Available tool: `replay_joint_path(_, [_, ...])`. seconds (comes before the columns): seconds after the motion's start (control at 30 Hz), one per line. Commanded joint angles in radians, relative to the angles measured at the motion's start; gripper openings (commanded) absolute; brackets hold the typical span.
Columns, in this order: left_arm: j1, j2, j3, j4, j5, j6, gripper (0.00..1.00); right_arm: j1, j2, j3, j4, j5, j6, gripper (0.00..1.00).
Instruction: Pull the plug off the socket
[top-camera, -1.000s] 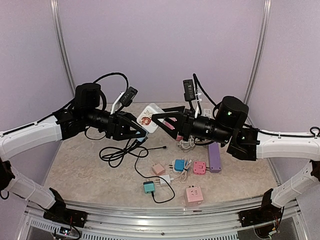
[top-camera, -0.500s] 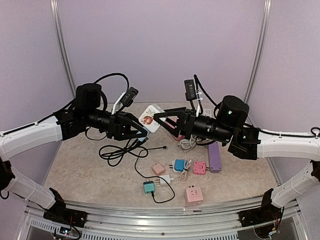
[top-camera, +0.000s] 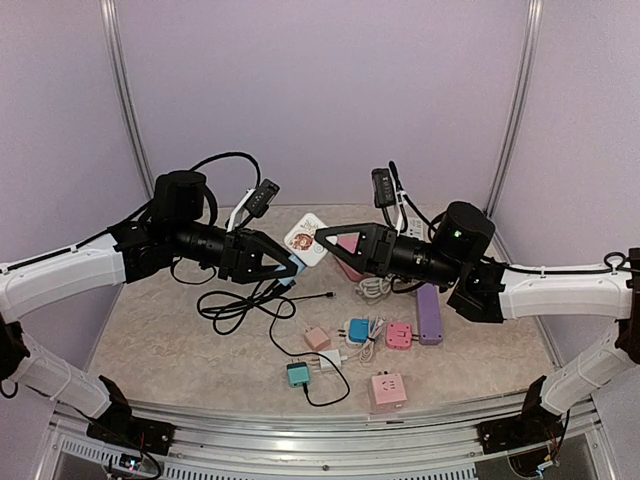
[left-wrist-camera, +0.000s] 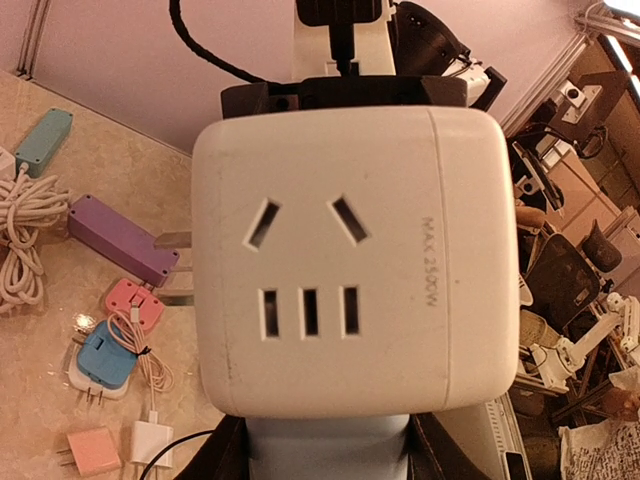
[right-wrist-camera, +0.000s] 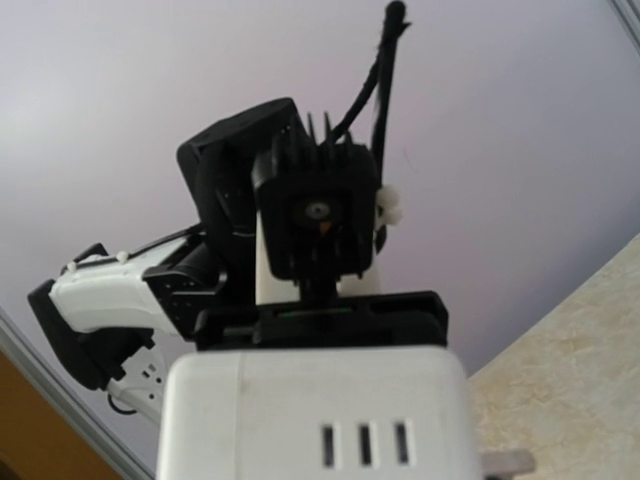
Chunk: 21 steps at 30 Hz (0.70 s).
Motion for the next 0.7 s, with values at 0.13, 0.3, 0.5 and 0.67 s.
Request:
replay_joint_path(0.13, [0.01, -0.049, 0.001, 0.029, -0.001, 0.014, 0.0, -0.03, 0.013, -0.029, 0.043, 0.01, 0.045, 0.0])
replay_joint_path(0.3, [0.016, -0.042, 0.011, 0.012, -0.018, 0.012, 0.0, -0.02, 0.011, -0.037, 0.034, 0.045, 0.016, 0.0])
replay_joint_path(0.5, [0.027, -0.031, 0.016, 0.004, -0.022, 0.002, 0.0, 0.028, -0.004, 0.009, -0.096, 0.129, -0.119, 0.0])
replay_joint_path(0.67, [0.041, -0.023, 0.019, 0.005, -0.02, -0.012, 0.0, 0.066, -0.013, 0.044, -0.186, 0.201, -0.195, 0.0])
